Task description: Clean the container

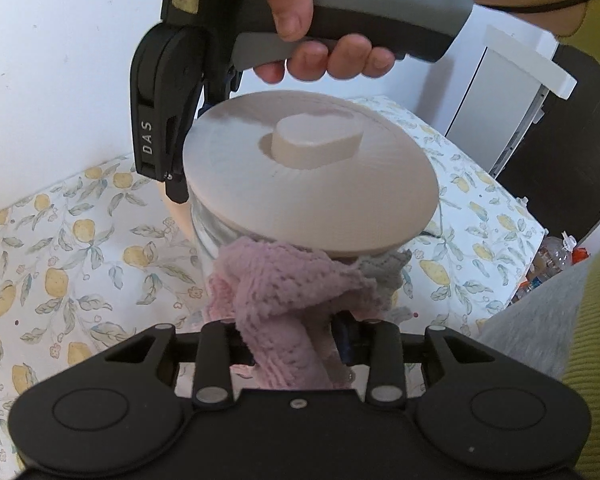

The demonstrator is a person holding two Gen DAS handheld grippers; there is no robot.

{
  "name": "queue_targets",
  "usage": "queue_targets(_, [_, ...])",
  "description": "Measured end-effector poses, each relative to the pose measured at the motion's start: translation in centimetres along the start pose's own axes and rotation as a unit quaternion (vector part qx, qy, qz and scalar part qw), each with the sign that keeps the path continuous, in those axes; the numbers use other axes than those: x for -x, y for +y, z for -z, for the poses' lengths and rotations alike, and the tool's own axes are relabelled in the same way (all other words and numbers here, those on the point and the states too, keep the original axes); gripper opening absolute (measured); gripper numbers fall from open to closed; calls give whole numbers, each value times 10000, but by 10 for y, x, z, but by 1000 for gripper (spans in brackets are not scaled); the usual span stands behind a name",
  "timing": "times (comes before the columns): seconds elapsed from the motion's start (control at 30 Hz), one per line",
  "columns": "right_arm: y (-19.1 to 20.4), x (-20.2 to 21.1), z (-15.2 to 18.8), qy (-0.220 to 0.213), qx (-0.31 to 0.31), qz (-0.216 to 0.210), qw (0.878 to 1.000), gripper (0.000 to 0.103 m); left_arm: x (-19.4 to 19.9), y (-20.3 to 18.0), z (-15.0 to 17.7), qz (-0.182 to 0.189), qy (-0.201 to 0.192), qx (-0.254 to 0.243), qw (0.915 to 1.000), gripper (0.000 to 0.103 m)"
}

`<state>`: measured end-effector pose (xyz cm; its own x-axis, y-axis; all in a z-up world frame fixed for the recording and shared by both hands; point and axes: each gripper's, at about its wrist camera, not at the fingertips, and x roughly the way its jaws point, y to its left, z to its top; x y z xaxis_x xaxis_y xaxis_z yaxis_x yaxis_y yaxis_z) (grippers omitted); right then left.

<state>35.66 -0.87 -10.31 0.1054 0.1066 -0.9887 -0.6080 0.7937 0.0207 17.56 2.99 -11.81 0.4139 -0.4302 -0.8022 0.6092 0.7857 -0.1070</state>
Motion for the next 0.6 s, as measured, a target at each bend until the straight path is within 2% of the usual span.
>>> queue_targets(0.33, [4, -1, 3, 4, 45, -18, 10000, 50, -33, 4, 11, 73, 264, -71, 9996, 35])
queue_targets(0.6, [7, -1, 4, 49, 55, -15, 10000, 50, -64, 13, 24, 222, 507, 55, 9984, 35])
